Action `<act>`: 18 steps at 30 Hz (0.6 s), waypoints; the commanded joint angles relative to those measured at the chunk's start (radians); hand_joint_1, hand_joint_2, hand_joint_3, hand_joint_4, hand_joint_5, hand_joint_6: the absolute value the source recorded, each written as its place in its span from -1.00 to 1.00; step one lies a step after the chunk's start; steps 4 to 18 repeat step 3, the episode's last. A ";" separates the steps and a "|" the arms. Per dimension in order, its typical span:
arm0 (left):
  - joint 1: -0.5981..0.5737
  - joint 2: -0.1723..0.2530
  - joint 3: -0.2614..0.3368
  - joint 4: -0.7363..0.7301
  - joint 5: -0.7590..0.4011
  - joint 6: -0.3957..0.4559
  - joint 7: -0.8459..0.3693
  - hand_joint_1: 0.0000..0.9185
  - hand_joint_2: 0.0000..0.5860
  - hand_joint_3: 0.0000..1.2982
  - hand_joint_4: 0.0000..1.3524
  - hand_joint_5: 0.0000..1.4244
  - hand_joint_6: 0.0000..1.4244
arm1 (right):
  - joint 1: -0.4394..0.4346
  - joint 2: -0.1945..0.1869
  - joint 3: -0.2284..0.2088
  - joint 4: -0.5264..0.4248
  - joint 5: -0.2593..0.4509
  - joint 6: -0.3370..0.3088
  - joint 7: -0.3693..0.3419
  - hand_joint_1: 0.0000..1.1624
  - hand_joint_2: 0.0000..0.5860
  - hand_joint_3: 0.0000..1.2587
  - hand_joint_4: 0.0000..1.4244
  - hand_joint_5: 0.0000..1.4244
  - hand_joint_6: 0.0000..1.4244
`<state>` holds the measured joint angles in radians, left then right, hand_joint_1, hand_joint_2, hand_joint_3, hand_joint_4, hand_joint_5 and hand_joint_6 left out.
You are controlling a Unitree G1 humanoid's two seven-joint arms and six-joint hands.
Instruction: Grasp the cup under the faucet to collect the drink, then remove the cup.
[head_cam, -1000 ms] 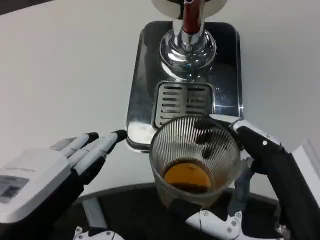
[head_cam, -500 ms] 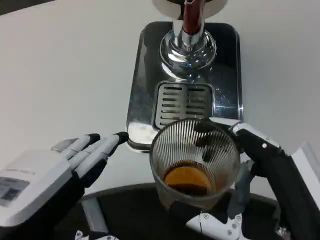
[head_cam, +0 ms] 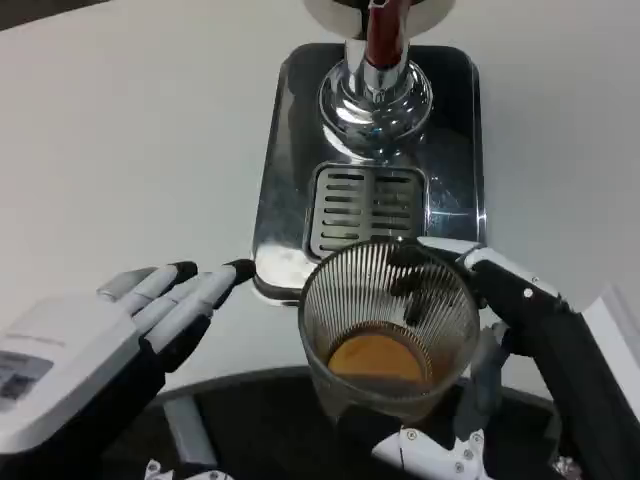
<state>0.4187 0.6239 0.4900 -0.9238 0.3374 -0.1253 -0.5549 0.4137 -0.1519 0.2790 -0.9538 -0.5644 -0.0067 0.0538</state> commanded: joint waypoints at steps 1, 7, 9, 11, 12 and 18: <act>0.020 -0.003 0.006 0.000 -0.009 -0.014 -0.014 -1.00 -0.69 -1.00 -1.00 -1.00 -0.98 | 0.005 0.005 0.009 -0.039 0.002 -0.049 0.001 0.39 -0.18 0.17 0.17 0.39 0.64; 0.021 -0.002 0.006 0.003 -0.009 -0.014 -0.015 -1.00 -0.69 -1.00 -1.00 -1.00 -0.98 | 0.004 0.005 0.010 -0.038 0.001 -0.050 0.000 0.39 -0.18 0.18 0.17 0.39 0.64; 0.021 -0.002 0.006 0.003 -0.009 -0.014 -0.015 -1.00 -0.69 -1.00 -1.00 -1.00 -0.98 | 0.004 0.005 0.010 -0.038 0.001 -0.050 0.000 0.39 -0.18 0.18 0.17 0.39 0.64; 0.021 -0.002 0.006 0.003 -0.009 -0.014 -0.015 -1.00 -0.69 -1.00 -1.00 -1.00 -0.98 | 0.004 0.005 0.010 -0.038 0.001 -0.050 0.000 0.39 -0.18 0.18 0.17 0.39 0.64; 0.021 -0.002 0.006 0.003 -0.009 -0.014 -0.015 -1.00 -0.69 -1.00 -1.00 -1.00 -0.98 | 0.004 0.005 0.010 -0.038 0.001 -0.050 0.000 0.39 -0.18 0.18 0.17 0.39 0.64; 0.021 -0.002 0.006 0.003 -0.009 -0.014 -0.015 -1.00 -0.69 -1.00 -1.00 -1.00 -0.98 | 0.004 0.005 0.010 -0.038 0.001 -0.050 0.000 0.39 -0.18 0.18 0.17 0.39 0.64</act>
